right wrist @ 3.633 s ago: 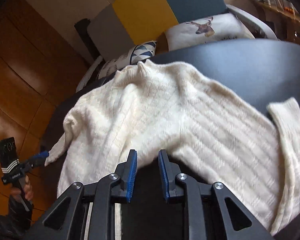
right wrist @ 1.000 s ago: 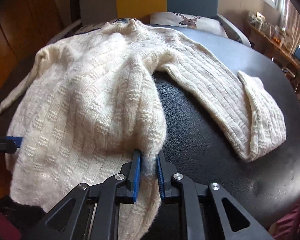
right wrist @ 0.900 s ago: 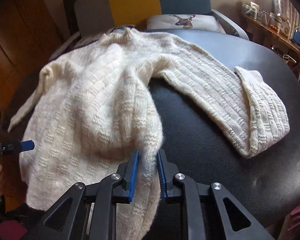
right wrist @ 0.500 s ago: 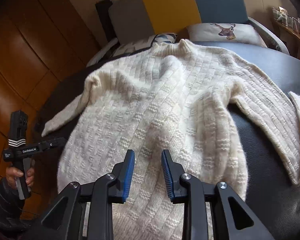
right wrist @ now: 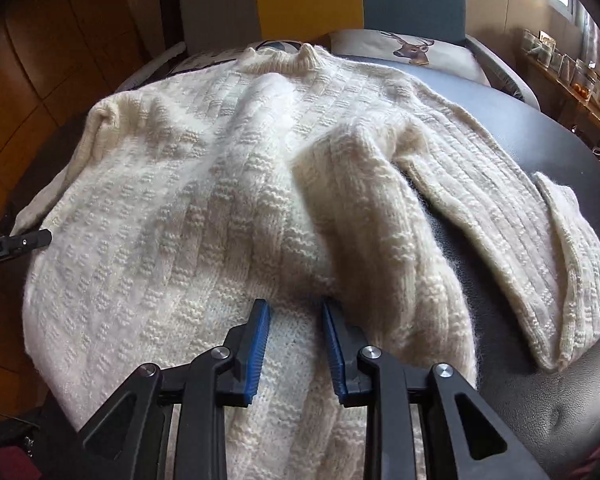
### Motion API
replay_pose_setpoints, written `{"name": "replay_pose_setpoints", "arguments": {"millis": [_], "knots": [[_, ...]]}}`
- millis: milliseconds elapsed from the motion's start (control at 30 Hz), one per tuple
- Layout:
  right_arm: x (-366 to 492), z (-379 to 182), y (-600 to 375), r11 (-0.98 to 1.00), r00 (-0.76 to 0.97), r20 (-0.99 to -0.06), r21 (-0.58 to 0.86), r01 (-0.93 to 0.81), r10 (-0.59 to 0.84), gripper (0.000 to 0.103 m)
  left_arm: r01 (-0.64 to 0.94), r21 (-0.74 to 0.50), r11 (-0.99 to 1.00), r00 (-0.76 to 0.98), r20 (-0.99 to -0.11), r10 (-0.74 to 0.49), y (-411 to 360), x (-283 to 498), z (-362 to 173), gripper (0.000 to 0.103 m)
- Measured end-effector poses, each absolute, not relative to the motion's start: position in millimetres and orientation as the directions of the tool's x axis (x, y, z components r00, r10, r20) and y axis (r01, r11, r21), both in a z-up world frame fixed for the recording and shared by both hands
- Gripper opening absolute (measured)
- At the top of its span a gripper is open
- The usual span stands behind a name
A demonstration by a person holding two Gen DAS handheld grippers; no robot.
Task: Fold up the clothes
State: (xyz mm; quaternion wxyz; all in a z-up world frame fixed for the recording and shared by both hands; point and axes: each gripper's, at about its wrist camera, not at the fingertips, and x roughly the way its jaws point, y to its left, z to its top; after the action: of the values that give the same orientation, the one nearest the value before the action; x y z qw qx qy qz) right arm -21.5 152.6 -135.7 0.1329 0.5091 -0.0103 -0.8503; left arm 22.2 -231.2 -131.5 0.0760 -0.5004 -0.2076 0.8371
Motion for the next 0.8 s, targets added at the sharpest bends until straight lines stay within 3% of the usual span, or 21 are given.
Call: {"name": "replay_pose_setpoints", "arguments": {"millis": [67,167,333,467,700,800], "knots": [[-24,-124,158,-0.946,-0.45,-0.837,0.231,0.229,-0.313,0.027,0.095,-0.47,-0.877,-0.481,-0.793,0.373,-242,28,-128,0.032],[-34,-104,157,-0.917,-0.464,-0.794,0.301,0.262,-0.394,0.027,0.181,-0.482,-0.857,-0.543,-0.776,0.322,-281,37,-110,0.046],[-67,-86,125,-0.872,-0.444,-0.755,0.367,0.324,-0.483,0.027,0.5,-0.244,-0.831,-0.521,-0.851,-0.063,-375,52,-94,0.049],[-94,-84,86,-0.85,-0.411,-0.753,0.38,0.365,-0.514,0.027,0.621,-0.02,-0.783,-0.427,-0.847,-0.316,-433,62,-88,0.053],[-134,-93,29,-0.833,-0.352,-0.771,0.397,0.384,-0.53,0.027,0.552,-0.047,-0.833,-0.43,-0.872,-0.235,-469,53,-106,0.058],[-145,-92,16,-0.832,-0.345,-0.775,0.395,0.389,-0.53,0.027,0.518,-0.07,-0.852,-0.438,-0.878,-0.195,-468,45,-116,0.069]]}}
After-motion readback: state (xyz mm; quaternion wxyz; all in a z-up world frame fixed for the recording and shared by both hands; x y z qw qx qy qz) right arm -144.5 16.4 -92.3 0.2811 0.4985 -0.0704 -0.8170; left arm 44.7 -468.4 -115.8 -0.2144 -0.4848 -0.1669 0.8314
